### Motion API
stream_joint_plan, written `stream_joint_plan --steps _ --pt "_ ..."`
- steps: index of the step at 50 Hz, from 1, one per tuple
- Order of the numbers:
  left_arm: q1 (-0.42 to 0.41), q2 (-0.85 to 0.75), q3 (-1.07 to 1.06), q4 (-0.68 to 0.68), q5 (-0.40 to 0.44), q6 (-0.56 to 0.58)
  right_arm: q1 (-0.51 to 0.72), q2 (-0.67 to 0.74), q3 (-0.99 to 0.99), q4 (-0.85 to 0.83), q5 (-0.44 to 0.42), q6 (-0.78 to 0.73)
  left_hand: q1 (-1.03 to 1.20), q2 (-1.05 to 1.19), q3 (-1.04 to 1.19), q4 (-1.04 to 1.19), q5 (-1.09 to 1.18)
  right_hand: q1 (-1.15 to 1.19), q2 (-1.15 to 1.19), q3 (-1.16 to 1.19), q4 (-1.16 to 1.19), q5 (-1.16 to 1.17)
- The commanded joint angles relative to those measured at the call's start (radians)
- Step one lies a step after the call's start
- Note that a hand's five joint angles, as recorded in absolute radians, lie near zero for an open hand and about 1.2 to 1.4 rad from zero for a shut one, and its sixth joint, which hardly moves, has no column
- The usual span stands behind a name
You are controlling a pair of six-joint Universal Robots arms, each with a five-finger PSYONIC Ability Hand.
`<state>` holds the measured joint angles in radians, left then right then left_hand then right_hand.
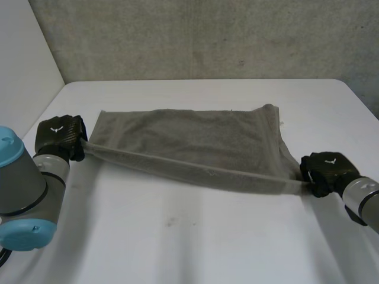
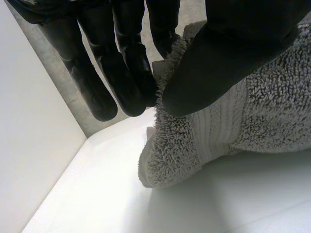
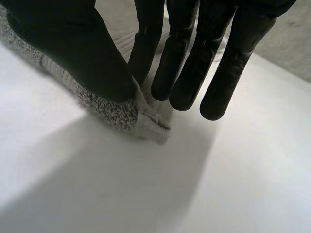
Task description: Fold the towel.
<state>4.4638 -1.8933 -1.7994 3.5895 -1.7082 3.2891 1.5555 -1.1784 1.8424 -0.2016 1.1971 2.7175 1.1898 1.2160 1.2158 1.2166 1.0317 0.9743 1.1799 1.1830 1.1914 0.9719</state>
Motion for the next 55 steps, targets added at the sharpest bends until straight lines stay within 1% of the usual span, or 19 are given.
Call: stream_joint_plan --steps 1,5,7,9,12,14,16,18,24,25,26,28,29,30,38,41,45,55 --pt "-0.003 0.003 0.0 -0.003 -0.002 0.003 -0.014 -0.128 0.031 0.005 -0.011 0.013 0.198 0.172 0.172 0.171 0.182 0.422 0.216 0.213 0.205 0.25" --pt "-0.012 0.005 -0.002 -0.012 -0.002 0.003 -0.012 -0.154 0.032 0.017 -0.007 -0.001 0.198 0.172 0.172 0.171 0.182 0.422 0.216 0.213 0.205 0.25" --pt "-0.02 0.008 -0.002 -0.043 -0.002 0.006 -0.012 -0.17 0.032 0.031 -0.008 -0.005 0.198 0.172 0.172 0.171 0.182 0.422 0.216 0.213 0.205 0.25" --pt "-0.023 0.016 -0.002 -0.067 -0.004 0.007 -0.015 -0.187 0.021 0.106 -0.01 -0.042 0.198 0.172 0.172 0.171 0.182 0.422 0.216 0.213 0.205 0.25" --pt "-0.029 0.043 0.0 -0.116 -0.004 0.006 -0.025 -0.191 0.014 0.156 -0.011 -0.071 0.198 0.172 0.172 0.171 0.182 0.422 0.216 0.213 0.205 0.25" --pt "-0.031 0.057 0.0 -0.135 -0.004 0.004 -0.064 -0.202 0.0 0.243 -0.016 -0.123 0.192 0.166 0.166 0.165 0.176 0.422 0.216 0.213 0.205 0.25" --pt "-0.031 0.066 -0.002 -0.15 -0.005 0.003 -0.08 -0.207 0.0 0.266 -0.016 -0.137 0.186 0.16 0.16 0.16 0.17 0.422 0.216 0.213 0.205 0.25" --pt "-0.034 0.077 -0.003 -0.161 -0.007 0.001 -0.086 -0.208 0.001 0.261 -0.033 -0.142 0.148 0.122 0.122 0.122 0.132 0.422 0.216 0.213 0.205 0.25" --pt "-0.04 0.074 -0.003 -0.161 -0.008 0.001 -0.092 -0.184 0.012 0.249 -0.099 -0.14 0.139 0.113 0.113 0.113 0.123 0.422 0.216 0.213 0.205 0.25" --pt "-0.04 0.069 -0.002 -0.161 -0.008 0.001 -0.095 -0.158 0.012 0.251 -0.117 -0.14 0.139 0.113 0.113 0.113 0.123 0.249 0.043 0.04 0.031 0.077" --pt "-0.038 0.066 -0.002 -0.161 -0.007 0.001 -0.095 -0.158 0.012 0.251 -0.117 -0.14 0.136 0.11 0.11 0.11 0.12 0.247 0.041 0.038 0.03 0.075" --pt "-0.038 0.063 -0.002 -0.161 -0.007 0.001 -0.095 -0.103 0.008 0.252 -0.143 -0.147 0.136 0.11 0.11 0.11 0.12 -0.001 -0.207 -0.21 -0.218 -0.173" --pt "-0.037 0.063 -0.002 -0.161 -0.007 0.001 -0.095 -0.102 0.008 0.252 -0.143 -0.147 0.136 0.11 0.11 0.11 0.12 -0.003 -0.208 -0.211 -0.22 -0.175" --pt "-0.037 0.063 -0.002 -0.161 -0.007 0.001 -0.095 -0.092 0.008 0.254 -0.145 -0.15 0.136 0.11 0.11 0.11 0.12 -0.087 -0.293 -0.296 -0.304 -0.259" --pt "-0.035 0.062 -0.002 -0.161 -0.005 0.001 -0.092 -0.092 0.014 0.257 -0.137 -0.157 0.136 0.11 0.11 0.11 0.12 -0.152 -0.358 -0.361 -0.37 -0.325" --pt "-0.037 0.059 -0.002 -0.161 -0.007 0.001 -0.094 -0.092 0.029 0.26 -0.145 -0.159 0.136 0.11 0.11 0.11 0.12 -0.249 -0.455 -0.458 -0.466 -0.421" --pt "-0.034 0.056 0.006 -0.161 -0.008 0.001 -0.095 -0.092 0.046 0.26 -0.152 -0.16 0.139 0.113 0.113 0.113 0.123 -0.308 -0.513 -0.516 -0.525 -0.48" --pt "-0.001 0.011 0.066 -0.164 -0.007 0.001 -0.091 -0.086 0.08 0.229 -0.163 -0.147 0.154 0.128 0.128 0.127 0.138 -0.287 -0.493 -0.496 -0.505 -0.46"
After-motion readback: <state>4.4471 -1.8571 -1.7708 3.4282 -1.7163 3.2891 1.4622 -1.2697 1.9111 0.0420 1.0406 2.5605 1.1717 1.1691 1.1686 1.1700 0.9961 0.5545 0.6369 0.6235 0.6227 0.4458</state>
